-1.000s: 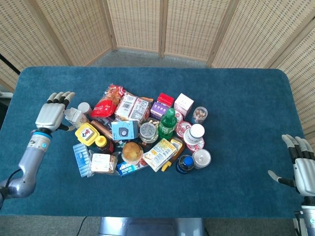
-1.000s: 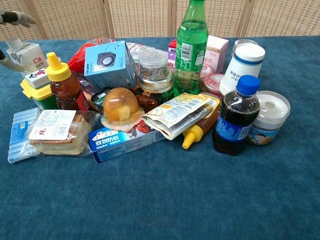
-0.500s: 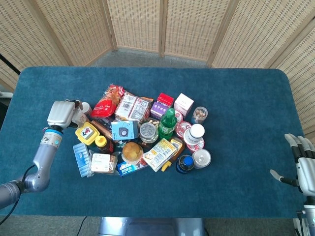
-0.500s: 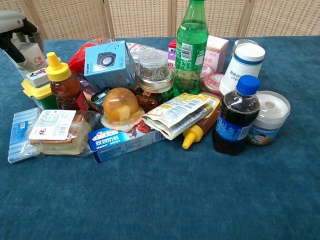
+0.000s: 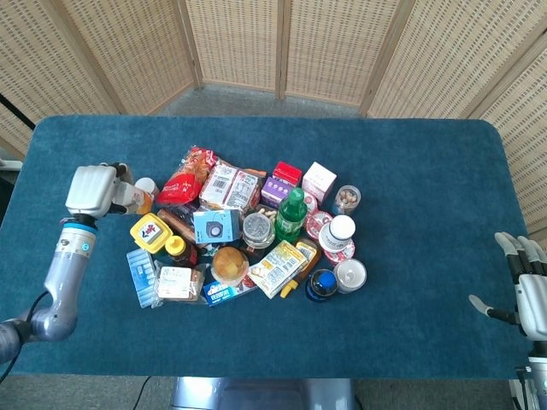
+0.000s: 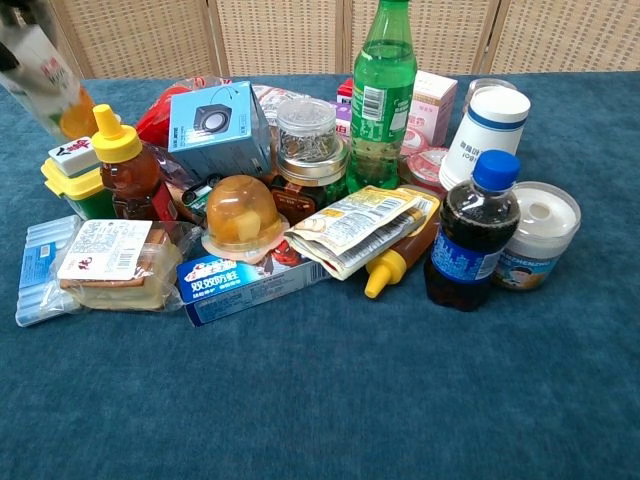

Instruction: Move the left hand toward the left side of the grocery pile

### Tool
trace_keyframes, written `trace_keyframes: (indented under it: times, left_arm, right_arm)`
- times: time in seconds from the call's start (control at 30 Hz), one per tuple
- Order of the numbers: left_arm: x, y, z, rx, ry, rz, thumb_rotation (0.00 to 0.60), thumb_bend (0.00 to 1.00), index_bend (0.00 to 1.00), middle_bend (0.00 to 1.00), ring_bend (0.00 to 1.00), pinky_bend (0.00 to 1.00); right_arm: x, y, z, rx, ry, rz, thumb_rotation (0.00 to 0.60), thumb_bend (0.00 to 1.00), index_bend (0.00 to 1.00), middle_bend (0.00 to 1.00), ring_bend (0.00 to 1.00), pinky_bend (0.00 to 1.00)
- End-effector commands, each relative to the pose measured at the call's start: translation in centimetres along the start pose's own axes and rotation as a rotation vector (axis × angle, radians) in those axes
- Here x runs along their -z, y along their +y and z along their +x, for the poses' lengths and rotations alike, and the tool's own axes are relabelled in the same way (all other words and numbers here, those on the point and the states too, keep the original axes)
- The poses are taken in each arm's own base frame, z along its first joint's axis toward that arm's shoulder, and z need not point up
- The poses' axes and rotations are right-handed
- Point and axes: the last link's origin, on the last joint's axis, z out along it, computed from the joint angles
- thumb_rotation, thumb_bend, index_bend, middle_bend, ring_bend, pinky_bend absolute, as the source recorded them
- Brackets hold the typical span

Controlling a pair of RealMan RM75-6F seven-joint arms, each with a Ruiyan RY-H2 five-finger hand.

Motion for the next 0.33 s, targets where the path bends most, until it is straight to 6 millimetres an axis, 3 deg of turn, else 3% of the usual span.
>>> trace_keyframes:
  times: [0.03, 0.17, 0.33]
  left_arm:
    - [1.2, -0.1, 4.4, 0.018, 0.082, 0.000, 0.600, 0.00, 0.78, 0.89, 0.82, 0.87]
    - [2.2, 0.0, 7.5, 0.013, 0.126, 0.003, 0.600, 0.00, 0.77, 0.89, 0.82, 0.87]
    - [2.7, -0.1, 9.1, 0.005, 0.145, 0.012, 0.600, 0.00, 0.78, 0.89, 0.82, 0.87]
  right_arm:
    - [0.1, -0.1, 0.0, 0.000, 0.000, 0.003, 0.600, 0.00, 0.00, 0.00, 0.00, 0.00]
    - [0.2, -0.2, 0.1, 0.001, 0.004, 0.008, 0.600, 0.00, 0.00, 0.00, 0.00, 0.00]
    - [0.3, -0.3, 0.2, -0.001, 0.008, 0.012, 0.600, 0.00, 0.00, 0.00, 0.00, 0.00]
